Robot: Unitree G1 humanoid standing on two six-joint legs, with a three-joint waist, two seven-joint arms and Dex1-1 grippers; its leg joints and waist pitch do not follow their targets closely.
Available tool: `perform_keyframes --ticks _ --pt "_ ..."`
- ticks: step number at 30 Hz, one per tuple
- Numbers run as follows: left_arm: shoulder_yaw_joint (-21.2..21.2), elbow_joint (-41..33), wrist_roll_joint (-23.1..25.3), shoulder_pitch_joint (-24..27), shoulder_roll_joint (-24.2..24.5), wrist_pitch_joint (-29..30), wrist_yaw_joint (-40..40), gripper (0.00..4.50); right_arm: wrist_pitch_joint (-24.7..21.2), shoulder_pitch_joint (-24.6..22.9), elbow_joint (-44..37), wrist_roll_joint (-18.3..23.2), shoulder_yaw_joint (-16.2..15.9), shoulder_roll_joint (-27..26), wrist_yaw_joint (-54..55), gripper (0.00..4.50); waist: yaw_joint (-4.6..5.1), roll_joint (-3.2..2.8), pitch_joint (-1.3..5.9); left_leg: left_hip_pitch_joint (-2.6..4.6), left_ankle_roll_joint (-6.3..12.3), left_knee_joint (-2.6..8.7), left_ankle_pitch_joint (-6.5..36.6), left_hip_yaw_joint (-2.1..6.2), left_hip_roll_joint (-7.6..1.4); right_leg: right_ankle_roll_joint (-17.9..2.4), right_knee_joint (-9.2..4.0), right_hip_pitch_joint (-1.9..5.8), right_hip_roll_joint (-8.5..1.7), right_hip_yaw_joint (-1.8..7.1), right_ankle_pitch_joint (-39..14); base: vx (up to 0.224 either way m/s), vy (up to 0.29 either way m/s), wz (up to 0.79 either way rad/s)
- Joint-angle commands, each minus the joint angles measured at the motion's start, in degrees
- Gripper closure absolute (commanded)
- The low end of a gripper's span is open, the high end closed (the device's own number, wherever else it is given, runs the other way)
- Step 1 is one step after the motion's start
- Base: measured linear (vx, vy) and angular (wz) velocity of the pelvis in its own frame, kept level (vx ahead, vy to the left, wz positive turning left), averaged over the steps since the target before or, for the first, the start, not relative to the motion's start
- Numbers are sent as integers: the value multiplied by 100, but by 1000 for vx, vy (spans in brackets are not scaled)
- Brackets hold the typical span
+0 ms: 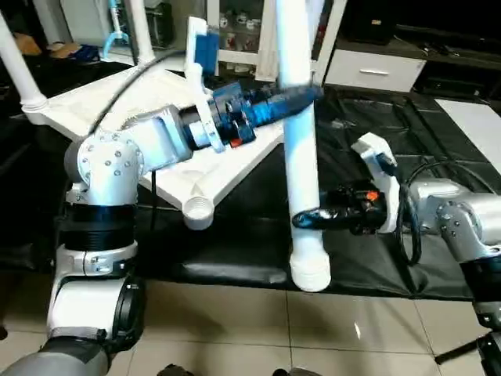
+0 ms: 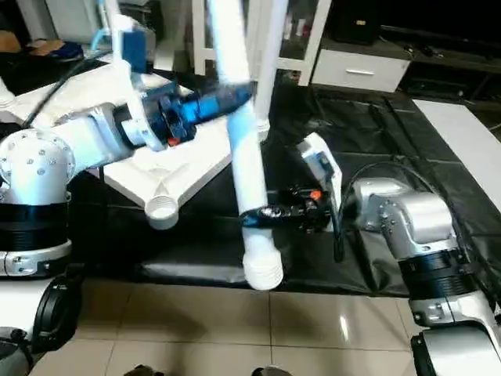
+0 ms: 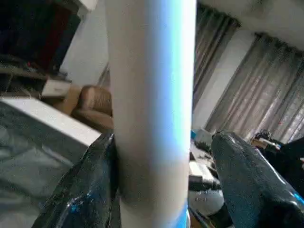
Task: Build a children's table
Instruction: Pick table leg
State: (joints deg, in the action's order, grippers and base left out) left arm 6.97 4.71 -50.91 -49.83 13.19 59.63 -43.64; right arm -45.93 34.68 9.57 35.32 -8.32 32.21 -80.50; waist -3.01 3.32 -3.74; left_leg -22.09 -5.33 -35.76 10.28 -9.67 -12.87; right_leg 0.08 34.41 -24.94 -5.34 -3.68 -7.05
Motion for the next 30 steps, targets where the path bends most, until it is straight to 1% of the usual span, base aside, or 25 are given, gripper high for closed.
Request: perform_keyframes --ticks 1,3,4,5,8,10,14,15,18,20,23,24,25,28,29,30 --pt "-180 -194 -48 -51 -43 87 -131 131 -32 42 -72 -65 -15 97 22 270 -3 -35 478 84 29 415 1303 -72 33 -1055 -379 359 -118 97 -2041 0 0 0" --pt "-186 -225 -57 -42 -30 92 -136 131 -42 32 -88 -79 -23 102 25 270 -19 -30 479 84 21 417 1288 -73 34 -1071 -372 364 -116 100 -1973 0 0 0" --pt "-228 -249 -17 -26 6 46 -166 131 -39 30 -81 -84 -14 95 56 270 -29 -41 481 87 11 421 1283 -68 32 -1081 -367 368 -120 99 -1945 0 0 0" --pt "-242 -256 -4 -21 17 32 -175 160 -37 29 -78 -85 -11 93 66 270 -26 -34 481 80 11 421 1274 -70 33 -1084 -362 372 -117 99 -1920 0 0 0" --pt "-101 -73 2 -100 -22 11 -23 169 -8 40 -61 -101 24 76 108 270 -26 -32 482 82 1 418 1294 -71 34 -1087 -361 374 -121 99 -1922 0 0 0" --pt "-1 43 0 -161 -29 -24 64 201 16 65 -27 -109 28 78 102 270 -30 -31 484 85 4 416 1277 -71 37 -1079 -363 373 -120 100 -1925 0 0 0" --pt "141 228 35 -223 -68 -102 273 218 48 84 -3 -112 20 66 121 270 -34 -24 485 72 18 412 1231 -73 45 -1079 -361 383 -116 99 -1871 0 0 0" --pt "157 262 63 -225 -65 -159 299 242 53 84 -5 -112 19 62 125 270 -41 -20 487 72 22 409 1217 -73 46 -1068 -364 384 -122 99 -1900 0 0 0" --pt "183 298 67 -234 -67 -184 341 258 113 79 16 -145 24 50 153 270 -40 -21 488 77 24 410 1214 -75 45 -1052 -362 380 -119 98 -1916 0 0 0" --pt "246 330 49 -252 -81 -186 407 277 170 84 37 -172 29 7 209 270 -42 -32 487 76 17 412 1212 -72 40 -1071 -359 378 -122 98 -1881 0 0 0" --pt "313 377 32 -284 -108 -181 494 279 218 75 19 -187 19 -12 226 270 -43 -32 487 82 15 412 1234 -73 40 -1095 -357 378 -119 97 -1857 0 0 0" --pt "324 389 44 -295 -114 -196 519 281 250 72 9 -198 13 -16 223 270 -51 -64 491 89 9 413 1233 -69 39 -1106 -351 378 -121 98 -1833 0 0 0" --pt "336 401 51 -308 -120 -213 541 282 303 70 3 -219 7 -22 229 270 -43 -41 489 83 16 411 1236 -75 42 -1111 -357 377 -114 98 -1799 0 0 0" --pt "344 421 71 -327 -133 -281 591 282 387 72 12 -260 7 -36 267 270 -49 -43 492 81 12 413 1237 -71 41 -1115 -349 386 -121 97 -1792 0 0 0" --pt "330 418 115 -338 -126 -301 649 282 510 60 1 -336 -6 -44 322 270 -46 -35 490 76 13 413 1236 -72 43 -1107 -353 387 -123 96 -1812 0 0 0" --pt "319 425 200 -363 -127 -321 789 282 654 79 44 -387 51 -129 469 270 -43 -20 492 82 20 409 1225 -77 43 -1100 -356 383 -120 97 -1822 0 0 0"
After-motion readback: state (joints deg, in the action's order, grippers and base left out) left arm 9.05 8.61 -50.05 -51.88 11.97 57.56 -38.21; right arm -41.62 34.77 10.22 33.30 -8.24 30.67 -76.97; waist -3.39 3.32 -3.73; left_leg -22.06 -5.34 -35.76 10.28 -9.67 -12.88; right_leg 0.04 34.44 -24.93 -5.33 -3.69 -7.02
